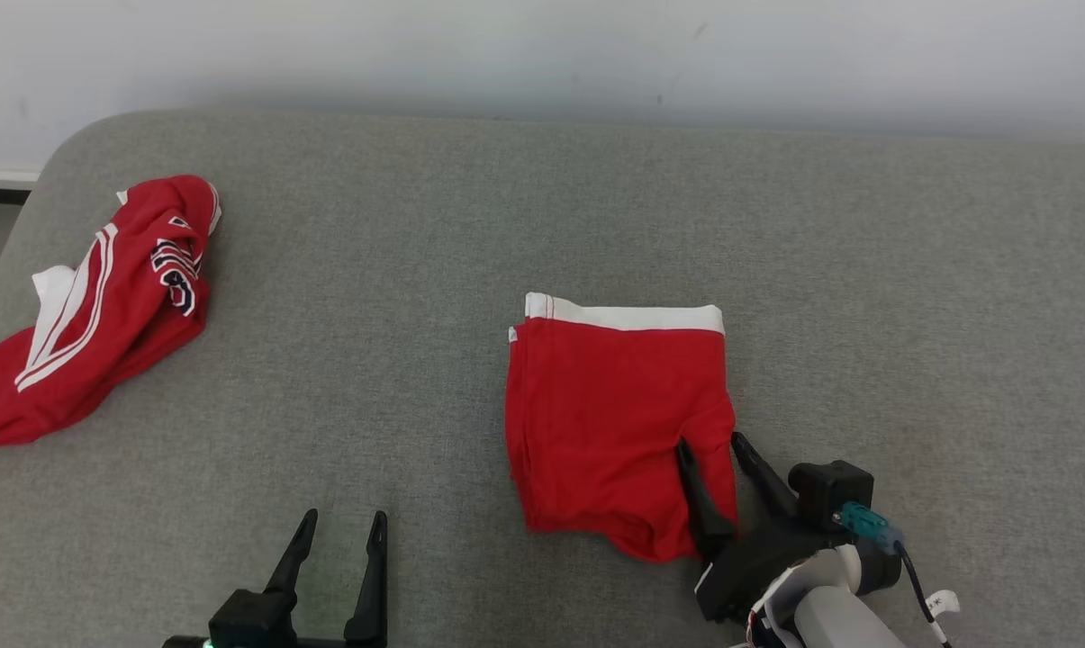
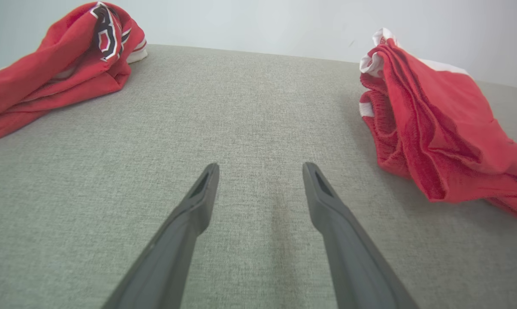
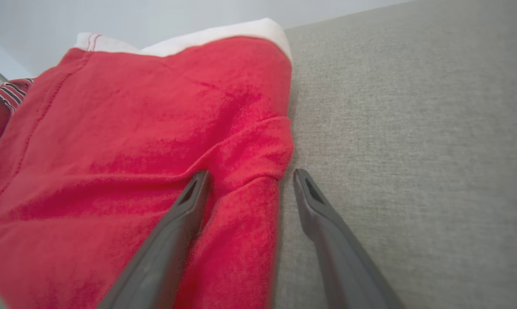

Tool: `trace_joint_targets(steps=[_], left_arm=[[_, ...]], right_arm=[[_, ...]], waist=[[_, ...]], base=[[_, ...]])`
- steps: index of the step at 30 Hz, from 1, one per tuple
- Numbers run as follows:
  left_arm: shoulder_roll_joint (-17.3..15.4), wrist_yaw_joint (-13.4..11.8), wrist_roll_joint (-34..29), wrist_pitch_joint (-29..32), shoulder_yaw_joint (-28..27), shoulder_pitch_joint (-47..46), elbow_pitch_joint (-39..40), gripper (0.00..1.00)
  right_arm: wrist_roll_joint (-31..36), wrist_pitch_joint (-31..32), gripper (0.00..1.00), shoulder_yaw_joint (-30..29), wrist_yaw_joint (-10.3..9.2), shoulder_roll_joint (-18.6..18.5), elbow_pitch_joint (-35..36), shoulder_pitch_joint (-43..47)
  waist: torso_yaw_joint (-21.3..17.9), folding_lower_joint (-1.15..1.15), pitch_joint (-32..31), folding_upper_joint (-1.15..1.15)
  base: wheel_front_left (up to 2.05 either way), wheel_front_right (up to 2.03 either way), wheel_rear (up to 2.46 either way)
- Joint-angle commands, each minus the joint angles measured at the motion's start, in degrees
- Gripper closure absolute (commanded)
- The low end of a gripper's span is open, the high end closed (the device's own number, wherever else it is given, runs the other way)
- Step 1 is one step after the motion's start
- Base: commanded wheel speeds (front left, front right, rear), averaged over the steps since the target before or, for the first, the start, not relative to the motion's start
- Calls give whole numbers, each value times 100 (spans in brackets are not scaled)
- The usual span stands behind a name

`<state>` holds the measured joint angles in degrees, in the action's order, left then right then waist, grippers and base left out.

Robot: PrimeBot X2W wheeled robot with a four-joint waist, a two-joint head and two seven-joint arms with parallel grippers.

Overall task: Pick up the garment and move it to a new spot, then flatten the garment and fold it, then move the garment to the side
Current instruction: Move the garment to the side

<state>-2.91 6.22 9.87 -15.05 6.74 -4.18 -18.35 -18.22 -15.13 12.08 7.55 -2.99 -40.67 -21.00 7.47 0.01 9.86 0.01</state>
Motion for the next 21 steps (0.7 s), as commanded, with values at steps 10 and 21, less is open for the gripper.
trace_joint_targets(steps=[10,21], left_arm=[[4,-9,-28,-19,-22,-97,-32,0],[3,60,-111,-19,-77,27,1,0]], right_arm=[[-136,6,100,71,-14,15,-524,-279],[-40,0,100,-225,-15,7,-345,48]], waist=[[107,-1,107,-1],[-1024,-1,-252,-1]], base=[[0,0,0],[0,0,0]])
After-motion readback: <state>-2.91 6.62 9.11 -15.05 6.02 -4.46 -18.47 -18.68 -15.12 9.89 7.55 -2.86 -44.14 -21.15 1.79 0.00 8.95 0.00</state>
